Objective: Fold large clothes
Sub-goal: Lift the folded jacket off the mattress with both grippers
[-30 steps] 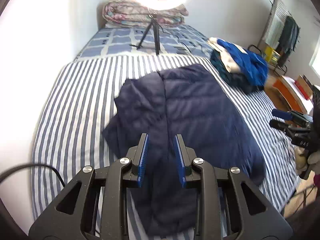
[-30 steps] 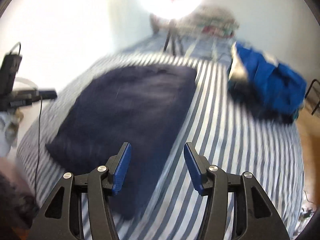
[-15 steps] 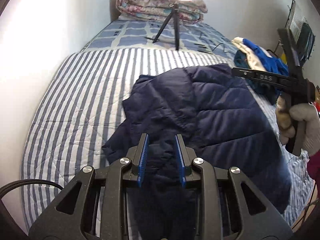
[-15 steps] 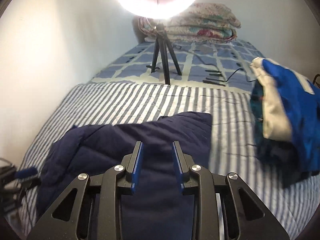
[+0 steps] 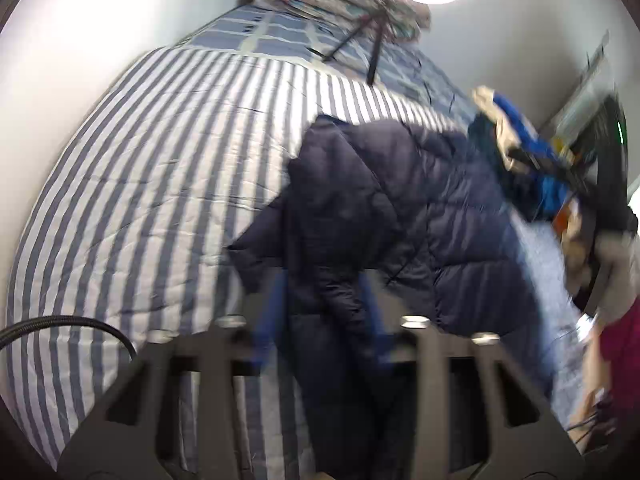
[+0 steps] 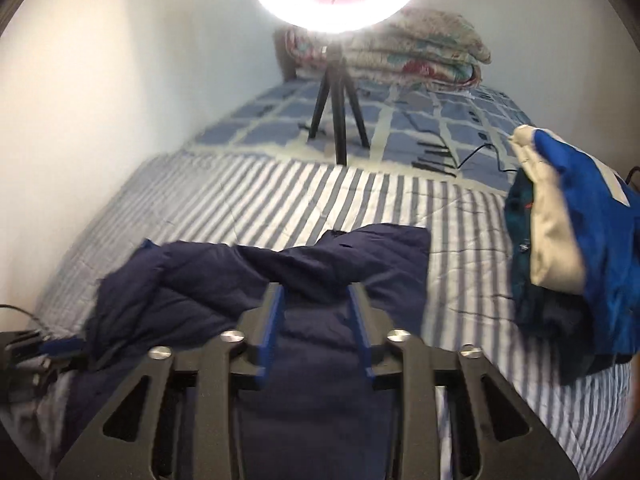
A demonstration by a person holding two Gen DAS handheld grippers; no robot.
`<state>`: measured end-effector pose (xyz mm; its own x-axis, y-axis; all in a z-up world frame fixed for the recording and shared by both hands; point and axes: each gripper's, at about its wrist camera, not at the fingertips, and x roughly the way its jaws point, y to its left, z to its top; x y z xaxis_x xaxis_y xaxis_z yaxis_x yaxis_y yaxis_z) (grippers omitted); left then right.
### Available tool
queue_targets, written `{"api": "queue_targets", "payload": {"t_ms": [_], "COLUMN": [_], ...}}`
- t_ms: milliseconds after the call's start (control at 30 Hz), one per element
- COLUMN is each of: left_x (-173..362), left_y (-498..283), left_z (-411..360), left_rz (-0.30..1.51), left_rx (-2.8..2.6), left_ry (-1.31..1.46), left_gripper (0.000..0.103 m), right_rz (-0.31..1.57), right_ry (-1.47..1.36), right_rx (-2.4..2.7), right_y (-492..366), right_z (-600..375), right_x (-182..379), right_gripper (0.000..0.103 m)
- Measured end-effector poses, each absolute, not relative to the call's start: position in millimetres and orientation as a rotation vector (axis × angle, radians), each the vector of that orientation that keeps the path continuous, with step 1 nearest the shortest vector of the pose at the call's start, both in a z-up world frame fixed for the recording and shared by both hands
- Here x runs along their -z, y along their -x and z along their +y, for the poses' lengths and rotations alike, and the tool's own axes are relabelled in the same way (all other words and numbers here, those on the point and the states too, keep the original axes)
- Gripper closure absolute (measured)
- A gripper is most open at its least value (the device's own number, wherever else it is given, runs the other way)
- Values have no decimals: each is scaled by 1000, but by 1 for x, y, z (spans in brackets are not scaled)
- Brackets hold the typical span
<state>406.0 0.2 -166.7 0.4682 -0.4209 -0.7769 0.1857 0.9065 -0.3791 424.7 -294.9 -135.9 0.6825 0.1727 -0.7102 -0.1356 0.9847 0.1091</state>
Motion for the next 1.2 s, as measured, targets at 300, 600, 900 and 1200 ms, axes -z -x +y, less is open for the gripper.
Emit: {"api": "queue_targets", "payload": {"t_ms": [300,600,900,1200], "left_x": [196,238,244,237], "left_y": [-424,-432,-442,-455], "left_z": [68,76,69,25], "left_rz": [1114,1183,1186,1212], "left_rx": [453,519,613,672], "left_ry": [778,935,934,853], "left_gripper": [24,24,24,24], "right_rz": [844,984,991,999], "right_ry": [-233,-469,-674,-686], "right_rx": [-335,-362,-431,-521], "right_y": [-349,-324,-326,-342], "right_z": [-353,-387,-404,-389], "right_x": [138,210,239,244], "right_gripper": [20,20,20,19]}}
